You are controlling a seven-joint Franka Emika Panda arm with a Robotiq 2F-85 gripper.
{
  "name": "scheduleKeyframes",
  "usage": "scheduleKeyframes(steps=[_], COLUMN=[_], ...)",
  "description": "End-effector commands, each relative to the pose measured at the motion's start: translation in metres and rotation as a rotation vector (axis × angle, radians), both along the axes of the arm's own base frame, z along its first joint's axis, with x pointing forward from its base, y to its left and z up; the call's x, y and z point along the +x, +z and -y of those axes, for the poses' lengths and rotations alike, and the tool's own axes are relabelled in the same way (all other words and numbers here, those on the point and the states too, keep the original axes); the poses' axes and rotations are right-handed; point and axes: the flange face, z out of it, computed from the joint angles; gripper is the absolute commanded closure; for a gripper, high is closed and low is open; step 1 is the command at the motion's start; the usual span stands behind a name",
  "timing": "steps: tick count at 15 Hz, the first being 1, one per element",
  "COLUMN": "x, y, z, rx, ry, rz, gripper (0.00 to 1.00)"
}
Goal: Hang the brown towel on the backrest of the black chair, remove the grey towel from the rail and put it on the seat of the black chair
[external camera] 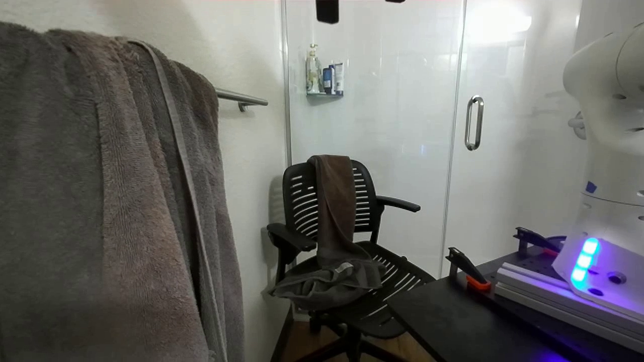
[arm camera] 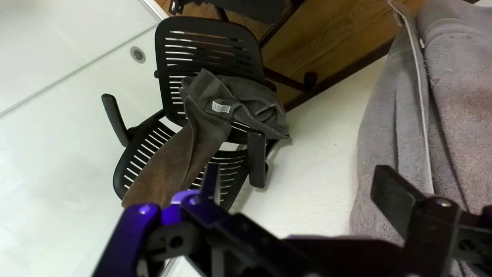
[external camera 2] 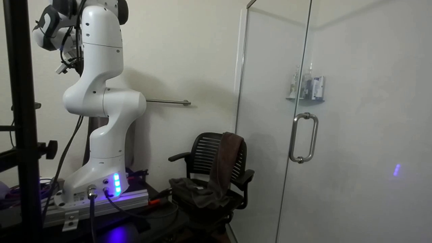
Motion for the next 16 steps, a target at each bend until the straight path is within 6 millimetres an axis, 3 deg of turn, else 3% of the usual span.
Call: scheduleKeyframes(steps=[1, 5, 10, 11, 14, 16], x=[0.003, -0.017, -0.017, -0.028, 0.004, 0.041], y=[-0.001, -0.001, -0.01, -0.016, -0.012, -0.004], z=[-0.002, -0.002, -0.023, -0.01, -0.007, -0.009], rx=[-0.004, 0.0, 0.008, 0.012, -0.017, -0.025], ry=[-0.006, 0.024, 0.132, 0.159, 0.242, 0.293], rz=[-0.007, 0.0, -0.024, -0.036, -0.031, -0.016], gripper=[0.0, 0.0, 0.0, 0.0, 0.0, 0.0])
